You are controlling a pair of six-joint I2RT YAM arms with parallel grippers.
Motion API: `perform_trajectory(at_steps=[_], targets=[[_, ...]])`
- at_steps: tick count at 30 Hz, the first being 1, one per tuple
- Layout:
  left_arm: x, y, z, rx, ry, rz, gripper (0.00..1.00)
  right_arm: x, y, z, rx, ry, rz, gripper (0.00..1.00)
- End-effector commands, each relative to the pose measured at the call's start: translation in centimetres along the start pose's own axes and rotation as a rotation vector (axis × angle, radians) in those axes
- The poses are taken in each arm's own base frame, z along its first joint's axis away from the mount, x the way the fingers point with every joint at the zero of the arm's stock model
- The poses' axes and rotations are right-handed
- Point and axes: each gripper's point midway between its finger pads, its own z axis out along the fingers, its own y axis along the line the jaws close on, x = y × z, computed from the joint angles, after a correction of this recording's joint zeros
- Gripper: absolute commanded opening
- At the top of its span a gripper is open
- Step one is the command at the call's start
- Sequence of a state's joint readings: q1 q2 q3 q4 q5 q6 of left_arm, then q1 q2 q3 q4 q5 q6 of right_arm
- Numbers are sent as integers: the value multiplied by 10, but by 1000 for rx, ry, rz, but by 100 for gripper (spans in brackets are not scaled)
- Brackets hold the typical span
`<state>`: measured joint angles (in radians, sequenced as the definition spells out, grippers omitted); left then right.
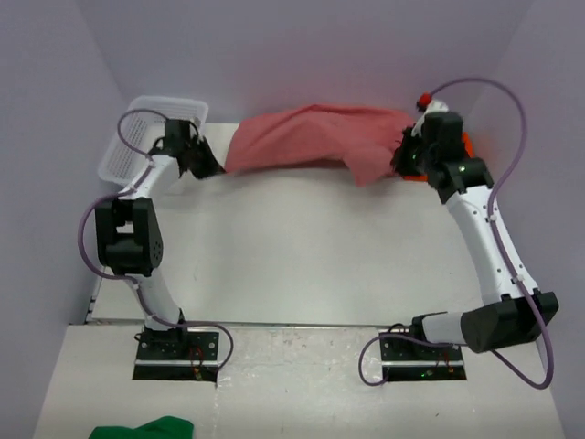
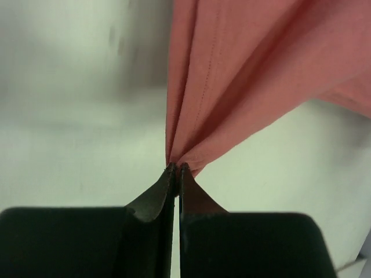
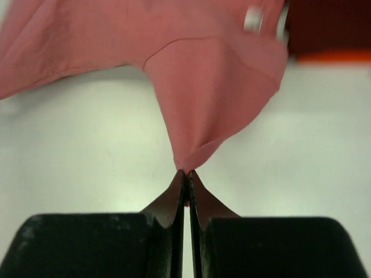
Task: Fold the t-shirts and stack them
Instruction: Flatten out the tshirt
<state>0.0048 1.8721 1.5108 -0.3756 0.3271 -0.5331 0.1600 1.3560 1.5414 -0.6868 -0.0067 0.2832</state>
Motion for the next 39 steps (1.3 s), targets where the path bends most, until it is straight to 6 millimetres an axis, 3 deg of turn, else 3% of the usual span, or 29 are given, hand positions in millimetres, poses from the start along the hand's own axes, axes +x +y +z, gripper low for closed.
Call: perform_trajectory(at_steps=[1, 3, 7, 9, 13, 18, 22, 26, 32, 35, 39], targets=[[50, 8, -60, -181, 41, -31, 0, 50, -5, -57, 68, 18, 105, 0], [78, 6, -85, -184, 61, -3, 0, 64, -10, -71, 84, 39, 114, 0], [112, 19, -130, -213, 31, 16, 0, 62, -22, -109, 118, -27, 133, 0], [109, 25, -145, -259, -8, 10, 0, 66, -23, -122, 107, -36, 136, 0], [105, 22, -169, -267, -46, 32, 0, 85, -35, -118, 160, 23, 120, 0], [110, 26, -172, -282, -38, 32, 0, 107, -40, -107, 173, 71, 106, 0], [123, 44, -173, -358, -11, 9, 0, 119, -44, -100, 186, 109, 86, 0], [122, 64, -182, -464, -67, -17, 0, 124, -50, -99, 220, 139, 70, 0], [118, 54, -197, -421, -97, 21, 0, 118, -58, -108, 278, 112, 63, 0], [129, 56, -198, -419, -56, 31, 0, 119, -55, -113, 243, 72, 70, 0], [159, 60, -185, -368, 40, 36, 0, 130, -49, -113, 206, 115, 66, 0]])
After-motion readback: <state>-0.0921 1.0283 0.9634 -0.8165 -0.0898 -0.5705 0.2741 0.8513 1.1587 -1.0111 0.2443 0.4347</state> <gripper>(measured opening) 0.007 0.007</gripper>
